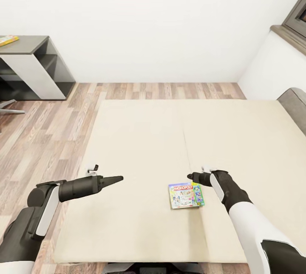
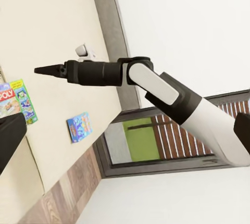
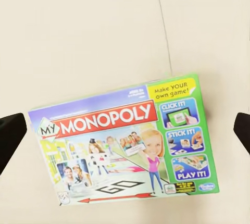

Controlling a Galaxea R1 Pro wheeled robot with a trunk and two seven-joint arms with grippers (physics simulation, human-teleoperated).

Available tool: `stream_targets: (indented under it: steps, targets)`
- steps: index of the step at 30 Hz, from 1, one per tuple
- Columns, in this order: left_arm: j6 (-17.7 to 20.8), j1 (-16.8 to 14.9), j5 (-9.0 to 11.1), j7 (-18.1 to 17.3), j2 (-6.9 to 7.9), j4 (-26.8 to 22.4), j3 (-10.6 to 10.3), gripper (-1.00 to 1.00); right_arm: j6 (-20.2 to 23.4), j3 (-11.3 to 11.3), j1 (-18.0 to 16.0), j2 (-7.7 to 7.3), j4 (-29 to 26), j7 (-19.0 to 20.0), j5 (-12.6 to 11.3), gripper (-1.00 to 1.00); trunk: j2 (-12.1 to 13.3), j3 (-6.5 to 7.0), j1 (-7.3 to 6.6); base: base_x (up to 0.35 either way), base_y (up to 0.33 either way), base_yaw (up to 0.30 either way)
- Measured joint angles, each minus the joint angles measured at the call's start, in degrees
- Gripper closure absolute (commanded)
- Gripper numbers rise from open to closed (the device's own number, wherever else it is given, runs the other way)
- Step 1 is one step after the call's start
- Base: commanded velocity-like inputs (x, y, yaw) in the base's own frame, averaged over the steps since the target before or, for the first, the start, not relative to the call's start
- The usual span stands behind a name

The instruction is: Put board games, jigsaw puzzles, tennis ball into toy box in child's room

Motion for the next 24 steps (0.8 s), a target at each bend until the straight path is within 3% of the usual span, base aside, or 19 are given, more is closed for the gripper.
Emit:
stream_targets:
  steps: [13,24]
  targets:
    - [0.0,0.0,0.0,0.7,0.00,0.0,0.1,-1.00,-3.7,0.1,-0.2,-0.05,-0.7,0.0,0.1,-1.00,0.0,-1.23,0.00,0.000,0.000,0.000]
    - [0.0,0.0,0.0,0.8,0.08,0.0,0.2,-1.00,-4.2,0.2,-0.2,-0.14,-0.7,0.0,0.3,-1.00,0.0,-2.28,0.00,0.000,0.000,0.000]
